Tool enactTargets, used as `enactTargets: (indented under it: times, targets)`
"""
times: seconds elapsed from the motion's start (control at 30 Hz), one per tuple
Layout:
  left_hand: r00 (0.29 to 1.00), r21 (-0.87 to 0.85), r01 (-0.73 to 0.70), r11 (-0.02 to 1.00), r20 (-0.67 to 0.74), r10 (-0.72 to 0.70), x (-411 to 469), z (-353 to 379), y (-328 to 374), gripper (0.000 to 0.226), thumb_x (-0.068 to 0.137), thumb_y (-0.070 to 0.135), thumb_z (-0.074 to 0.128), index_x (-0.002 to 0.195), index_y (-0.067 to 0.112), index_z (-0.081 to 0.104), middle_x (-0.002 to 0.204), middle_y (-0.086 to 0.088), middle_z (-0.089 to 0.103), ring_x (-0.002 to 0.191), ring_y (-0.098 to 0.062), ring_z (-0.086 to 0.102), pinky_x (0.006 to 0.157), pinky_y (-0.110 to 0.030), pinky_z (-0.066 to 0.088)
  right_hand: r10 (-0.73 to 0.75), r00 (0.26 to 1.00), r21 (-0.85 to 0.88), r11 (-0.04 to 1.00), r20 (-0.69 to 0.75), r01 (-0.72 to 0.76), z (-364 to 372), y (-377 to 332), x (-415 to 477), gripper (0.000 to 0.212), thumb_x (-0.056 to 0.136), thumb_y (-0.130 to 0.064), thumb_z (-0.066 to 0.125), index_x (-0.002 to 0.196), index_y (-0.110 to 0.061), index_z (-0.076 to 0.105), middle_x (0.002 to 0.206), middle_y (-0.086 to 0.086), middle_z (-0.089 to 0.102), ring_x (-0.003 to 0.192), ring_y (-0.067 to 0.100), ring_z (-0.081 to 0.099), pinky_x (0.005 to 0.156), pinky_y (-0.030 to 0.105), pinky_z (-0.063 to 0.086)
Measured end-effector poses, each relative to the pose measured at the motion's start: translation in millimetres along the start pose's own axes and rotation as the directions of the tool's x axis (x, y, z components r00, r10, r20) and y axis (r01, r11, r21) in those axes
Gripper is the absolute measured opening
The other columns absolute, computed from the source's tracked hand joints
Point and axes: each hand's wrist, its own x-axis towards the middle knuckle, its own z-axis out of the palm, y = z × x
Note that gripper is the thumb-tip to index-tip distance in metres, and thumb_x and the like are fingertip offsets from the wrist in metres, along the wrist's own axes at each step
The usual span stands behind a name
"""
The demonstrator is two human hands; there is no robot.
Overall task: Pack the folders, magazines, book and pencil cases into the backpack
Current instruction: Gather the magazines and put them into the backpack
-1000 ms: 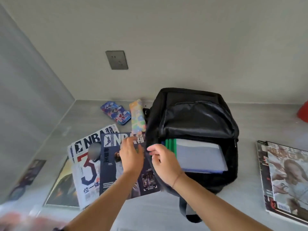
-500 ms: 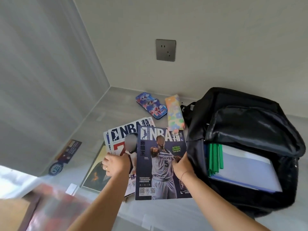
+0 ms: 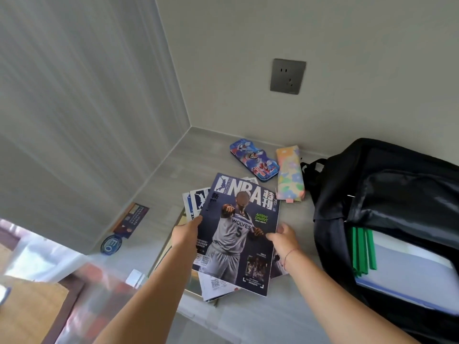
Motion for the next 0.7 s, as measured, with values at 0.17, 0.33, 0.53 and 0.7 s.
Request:
enactTargets:
  times: [0.17, 0.33, 0.53, 0.7]
  targets:
    - [0.968, 0.12, -0.113, 0.986, 0.239, 0.081, 4, -3, 7, 0.034, 0.069, 0.006, 0.082, 0.097, 0.004, 0.064, 0.092, -0.013, 0.07, 0.08, -0.029, 0.067, 0.077, -0.04, 0.056, 0.007, 1.0, 0.015, 1.0, -0.019, -0.007, 5, -24, -6, 0.041, 0.068, -0.012, 0.07, 0.107, -0.019, 0.06, 0.111, 0.011, 0.062, 0.097, 0.03, 0.059, 0.086, 0.036, 0.051]
    - [0.921, 0.114, -0.244, 0.963, 0.337, 0.193, -3, -3, -7, 0.047, 0.065, 0.006, 0.084, 0.107, 0.01, 0.063, 0.095, -0.013, 0.073, 0.084, -0.035, 0.07, 0.08, -0.051, 0.057, 0.039, 0.984, 0.207, 0.975, 0.176, -0.076, -21, -30, -10, 0.043, 0.08, -0.009, 0.069, 0.115, -0.015, 0.045, 0.105, 0.013, 0.061, 0.091, 0.026, 0.059, 0.075, 0.035, 0.051]
    - [0.802, -0.056, -0.316, 0.947, 0.517, 0.298, -27, -15, -1, 0.045, 0.075, -0.004, 0.073, 0.116, 0.011, 0.058, 0.103, -0.019, 0.071, 0.087, -0.037, 0.068, 0.076, -0.044, 0.057, -0.096, 0.871, 0.264, 0.964, 0.481, -0.04, -48, -45, -11, 0.02, 0.085, -0.015, 0.063, 0.105, -0.022, 0.063, 0.101, -0.001, 0.068, 0.096, 0.015, 0.059, 0.085, 0.032, 0.041]
    - [0.65, -0.078, -0.485, 0.871, 0.634, 0.419, -58, -11, 27, 0.04, 0.077, -0.009, 0.069, 0.101, 0.022, 0.061, 0.087, 0.001, 0.076, 0.077, -0.016, 0.071, 0.065, -0.026, 0.058, -0.31, 0.838, 0.475, 0.877, 0.449, 0.069, -70, -63, -10, 0.054, 0.061, -0.011, 0.083, 0.11, -0.018, 0.063, 0.098, -0.001, 0.075, 0.097, 0.021, 0.065, 0.077, 0.031, 0.054]
